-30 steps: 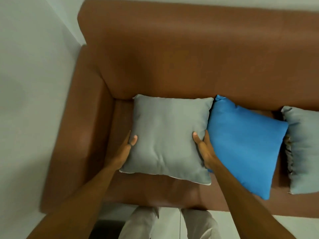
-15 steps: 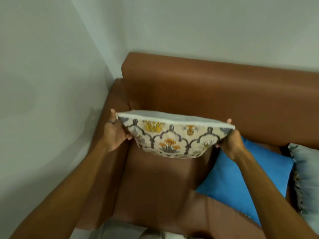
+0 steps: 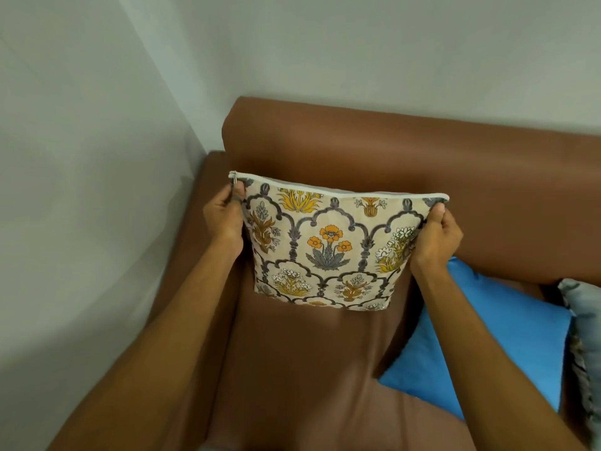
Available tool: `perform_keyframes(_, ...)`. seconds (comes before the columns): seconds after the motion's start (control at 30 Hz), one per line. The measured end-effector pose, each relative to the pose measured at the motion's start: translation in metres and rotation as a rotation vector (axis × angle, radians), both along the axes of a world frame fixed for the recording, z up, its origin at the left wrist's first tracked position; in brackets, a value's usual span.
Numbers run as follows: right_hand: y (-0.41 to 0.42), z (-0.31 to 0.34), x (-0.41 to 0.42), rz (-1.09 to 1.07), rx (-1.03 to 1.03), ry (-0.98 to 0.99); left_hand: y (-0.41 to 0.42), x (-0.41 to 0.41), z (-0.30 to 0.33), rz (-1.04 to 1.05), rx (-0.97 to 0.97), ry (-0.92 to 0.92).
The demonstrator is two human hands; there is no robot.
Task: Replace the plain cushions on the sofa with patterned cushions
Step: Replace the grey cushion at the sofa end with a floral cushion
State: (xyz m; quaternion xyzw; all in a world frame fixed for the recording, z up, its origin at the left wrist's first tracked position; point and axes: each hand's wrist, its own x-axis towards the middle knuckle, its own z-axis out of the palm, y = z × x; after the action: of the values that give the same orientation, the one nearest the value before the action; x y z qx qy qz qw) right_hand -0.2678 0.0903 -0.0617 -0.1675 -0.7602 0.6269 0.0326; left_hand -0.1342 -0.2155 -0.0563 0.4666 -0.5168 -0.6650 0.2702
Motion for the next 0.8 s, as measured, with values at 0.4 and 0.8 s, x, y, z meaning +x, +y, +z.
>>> perform_keyframes(0.4,-0.022,-0.037,0.076,0.777,1.039,0.696,0.092,0.032,-0.06,-0.527,-1.225,-0.407)
perform_keyframes(0.8,0.134,-0.018,0.026,0.641,0.902,0.351,0.214,0.027,-0.034,-0.495,-1.297,-0.258)
